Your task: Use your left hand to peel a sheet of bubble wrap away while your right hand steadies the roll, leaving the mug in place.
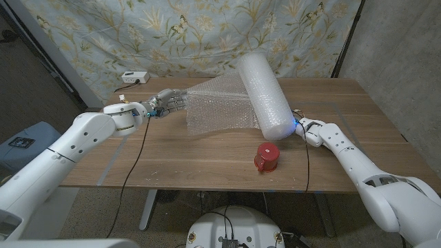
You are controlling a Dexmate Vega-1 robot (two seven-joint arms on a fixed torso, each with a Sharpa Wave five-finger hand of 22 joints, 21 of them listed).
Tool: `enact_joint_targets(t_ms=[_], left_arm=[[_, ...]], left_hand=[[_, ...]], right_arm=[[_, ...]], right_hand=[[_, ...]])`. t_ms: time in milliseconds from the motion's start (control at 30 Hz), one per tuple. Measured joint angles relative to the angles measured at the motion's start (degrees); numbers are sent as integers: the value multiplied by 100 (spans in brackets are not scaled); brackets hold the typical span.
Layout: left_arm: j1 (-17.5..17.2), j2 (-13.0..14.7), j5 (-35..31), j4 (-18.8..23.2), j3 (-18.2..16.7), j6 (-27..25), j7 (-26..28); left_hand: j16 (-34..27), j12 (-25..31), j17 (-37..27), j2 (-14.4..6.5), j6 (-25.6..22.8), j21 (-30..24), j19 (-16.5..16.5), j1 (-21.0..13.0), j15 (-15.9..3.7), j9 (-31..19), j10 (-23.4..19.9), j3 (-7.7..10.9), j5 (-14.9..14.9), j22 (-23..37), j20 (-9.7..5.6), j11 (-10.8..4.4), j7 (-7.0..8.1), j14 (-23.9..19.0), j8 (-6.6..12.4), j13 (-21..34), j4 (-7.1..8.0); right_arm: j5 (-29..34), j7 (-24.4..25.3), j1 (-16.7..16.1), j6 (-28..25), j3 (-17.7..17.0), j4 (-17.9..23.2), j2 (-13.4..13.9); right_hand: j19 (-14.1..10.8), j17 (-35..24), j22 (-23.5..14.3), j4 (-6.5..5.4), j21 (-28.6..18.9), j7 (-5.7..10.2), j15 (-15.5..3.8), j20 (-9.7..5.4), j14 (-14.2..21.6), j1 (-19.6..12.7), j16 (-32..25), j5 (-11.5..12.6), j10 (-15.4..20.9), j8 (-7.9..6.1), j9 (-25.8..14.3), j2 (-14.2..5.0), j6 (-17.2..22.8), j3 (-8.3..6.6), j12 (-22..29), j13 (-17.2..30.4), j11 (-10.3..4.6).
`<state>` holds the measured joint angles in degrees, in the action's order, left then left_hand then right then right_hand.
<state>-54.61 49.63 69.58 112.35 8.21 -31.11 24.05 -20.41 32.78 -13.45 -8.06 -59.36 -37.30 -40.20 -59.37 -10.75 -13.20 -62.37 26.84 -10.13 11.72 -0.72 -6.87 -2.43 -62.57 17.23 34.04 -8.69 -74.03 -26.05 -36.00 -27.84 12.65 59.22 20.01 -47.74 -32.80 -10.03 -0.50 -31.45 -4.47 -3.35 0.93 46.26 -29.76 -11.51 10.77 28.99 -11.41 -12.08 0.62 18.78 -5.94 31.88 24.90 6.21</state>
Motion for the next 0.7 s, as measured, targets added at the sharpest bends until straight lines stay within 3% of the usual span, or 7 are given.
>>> enact_joint_targets(t_ms=[700], left_arm=[[-320, 183, 189, 218, -314, 108, 129]], left_hand=[[40, -45, -11, -14, 0, -86, 31, -59, -4, -1, 0, 0, 15, -28, -31, 0, 0, 5, -25, 36, 0]], right_arm=[[15, 45, -32, -40, -5, 35, 1]], right_hand=[[31, 104, 4, -23, 84, 8, 45, 30, -147, 53, 32, 26, -90, 0, 10, -7, -130, 24, -76, 29, 53]])
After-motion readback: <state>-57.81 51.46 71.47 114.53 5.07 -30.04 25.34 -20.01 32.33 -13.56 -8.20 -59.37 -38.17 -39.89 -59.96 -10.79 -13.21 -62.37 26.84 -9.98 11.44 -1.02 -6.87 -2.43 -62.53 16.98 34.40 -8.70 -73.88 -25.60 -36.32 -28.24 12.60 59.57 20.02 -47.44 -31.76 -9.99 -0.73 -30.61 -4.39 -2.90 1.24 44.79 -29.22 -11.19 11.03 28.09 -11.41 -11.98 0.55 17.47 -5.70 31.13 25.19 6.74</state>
